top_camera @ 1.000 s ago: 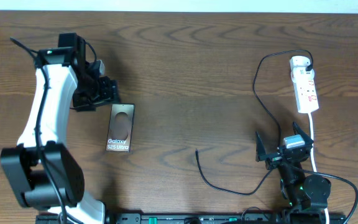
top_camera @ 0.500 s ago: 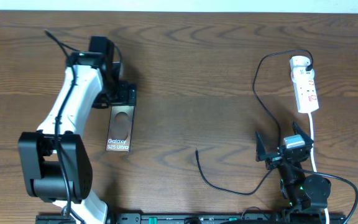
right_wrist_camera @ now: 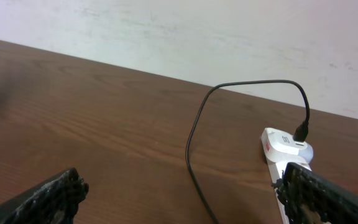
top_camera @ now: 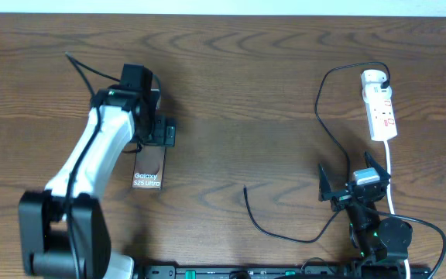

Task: Plug charger to phone and switch on socket
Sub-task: 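Move the left gripper forward over the Galaxy phone, then lower the left gripper onto the phone's top edge, then close the left gripper on the phone's edge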

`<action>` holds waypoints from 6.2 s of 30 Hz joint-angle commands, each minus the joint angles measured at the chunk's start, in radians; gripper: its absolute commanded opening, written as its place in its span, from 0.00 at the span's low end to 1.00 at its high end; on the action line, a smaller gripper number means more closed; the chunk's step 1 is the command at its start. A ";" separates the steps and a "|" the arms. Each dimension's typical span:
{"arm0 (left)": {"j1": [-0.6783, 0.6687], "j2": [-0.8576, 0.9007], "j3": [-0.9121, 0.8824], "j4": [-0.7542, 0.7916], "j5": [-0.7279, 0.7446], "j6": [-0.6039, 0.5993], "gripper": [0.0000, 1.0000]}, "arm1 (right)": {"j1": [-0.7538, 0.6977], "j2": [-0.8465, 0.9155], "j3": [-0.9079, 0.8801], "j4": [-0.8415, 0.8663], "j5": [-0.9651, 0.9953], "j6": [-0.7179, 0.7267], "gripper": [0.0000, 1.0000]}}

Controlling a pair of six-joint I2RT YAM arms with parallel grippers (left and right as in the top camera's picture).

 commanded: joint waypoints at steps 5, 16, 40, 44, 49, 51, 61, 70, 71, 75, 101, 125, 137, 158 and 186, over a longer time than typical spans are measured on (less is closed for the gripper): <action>0.000 -0.105 -0.145 0.090 -0.010 0.013 0.98 | 0.008 -0.001 -0.001 -0.005 0.000 -0.008 0.99; 0.000 -0.106 -0.186 0.135 -0.010 0.008 0.98 | 0.008 -0.001 -0.001 -0.005 0.000 -0.008 0.99; 0.002 -0.068 -0.188 0.169 -0.010 0.013 0.98 | 0.008 -0.001 -0.001 -0.005 0.000 -0.008 0.99; 0.008 -0.067 -0.201 0.206 -0.010 0.013 0.98 | 0.008 -0.001 -0.001 -0.005 0.000 -0.008 0.99; 0.014 -0.067 -0.211 0.219 -0.011 0.017 0.98 | 0.008 -0.001 -0.001 -0.005 0.000 -0.008 0.99; 0.014 -0.067 -0.214 0.223 -0.013 0.016 0.98 | 0.008 -0.001 -0.001 -0.005 0.000 -0.008 0.99; 0.014 -0.008 -0.216 0.244 -0.013 0.024 0.98 | 0.008 -0.001 -0.001 -0.005 0.000 -0.008 0.99; 0.016 0.021 -0.216 0.260 -0.014 0.043 0.98 | 0.008 -0.001 -0.001 -0.005 0.000 -0.008 0.99; 0.020 0.021 -0.216 0.259 -0.014 0.043 0.98 | 0.008 -0.001 -0.001 -0.005 0.000 -0.008 0.99; 0.047 0.021 -0.216 0.259 -0.014 0.045 0.98 | 0.008 -0.001 -0.001 -0.005 0.000 -0.008 0.99; 0.076 0.021 -0.268 0.299 0.048 0.061 0.98 | 0.008 -0.001 -0.001 -0.005 0.000 -0.008 0.99; 0.036 0.023 -0.296 0.322 0.039 0.043 0.98 | 0.008 -0.001 -0.001 -0.005 0.000 -0.008 0.99; 0.036 0.025 -0.319 0.350 0.039 0.043 0.98 | 0.008 -0.001 -0.001 -0.005 0.000 -0.008 0.99; 0.036 0.026 -0.359 0.400 0.032 0.043 0.98 | 0.008 -0.001 -0.001 -0.005 0.000 -0.008 0.99; 0.036 0.053 -0.364 0.398 -0.020 0.042 0.98 | 0.008 -0.001 -0.001 -0.005 0.000 -0.008 0.99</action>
